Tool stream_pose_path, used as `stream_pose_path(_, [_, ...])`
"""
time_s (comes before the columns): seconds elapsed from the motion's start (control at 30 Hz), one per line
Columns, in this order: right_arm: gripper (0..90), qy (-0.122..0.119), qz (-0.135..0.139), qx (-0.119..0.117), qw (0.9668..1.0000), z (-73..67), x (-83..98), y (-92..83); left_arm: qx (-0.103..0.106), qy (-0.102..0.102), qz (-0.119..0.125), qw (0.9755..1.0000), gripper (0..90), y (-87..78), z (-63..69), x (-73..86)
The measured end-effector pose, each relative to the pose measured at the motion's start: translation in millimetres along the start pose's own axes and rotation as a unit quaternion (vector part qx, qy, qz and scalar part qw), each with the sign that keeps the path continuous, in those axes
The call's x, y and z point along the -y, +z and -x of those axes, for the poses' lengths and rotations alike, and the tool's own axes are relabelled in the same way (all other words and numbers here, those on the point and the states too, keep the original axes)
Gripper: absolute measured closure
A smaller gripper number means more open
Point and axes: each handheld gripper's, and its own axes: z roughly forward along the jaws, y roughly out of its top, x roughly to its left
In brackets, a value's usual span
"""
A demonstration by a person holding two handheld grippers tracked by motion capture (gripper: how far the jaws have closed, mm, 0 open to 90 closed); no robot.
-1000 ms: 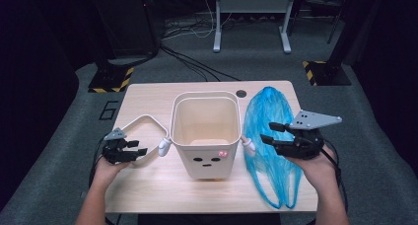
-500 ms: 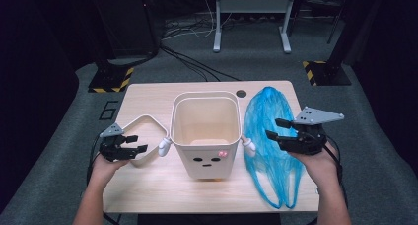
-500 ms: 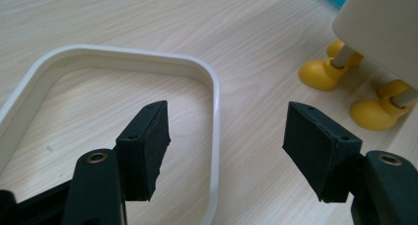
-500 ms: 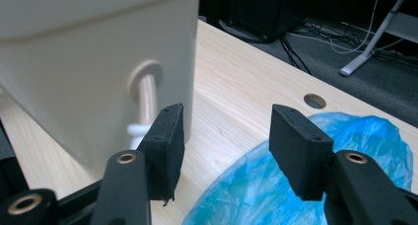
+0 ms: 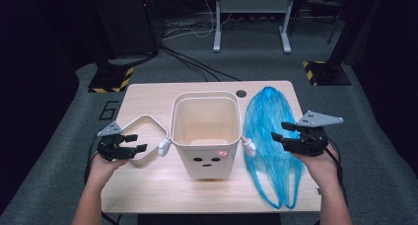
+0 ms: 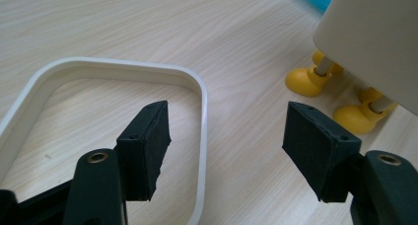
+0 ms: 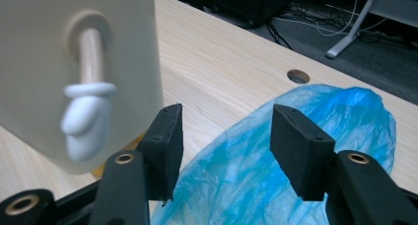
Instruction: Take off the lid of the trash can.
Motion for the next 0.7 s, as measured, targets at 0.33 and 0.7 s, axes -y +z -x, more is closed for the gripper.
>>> stream_pose_path(0.33, [43.8,0.035,-0.007,0.031,0.9989,22.6,26.6,17.7,-0.005,0.006,0.006,1.0000,33.8,-5.7,3.0,-3.7])
stream_pose_path(0.7, [43.8,0.054,-0.029,0.061,0.9963,36.4,47.6,33.9,-0.003,0.011,0.005,0.9999,34.3,-8.0,5.8,-5.6])
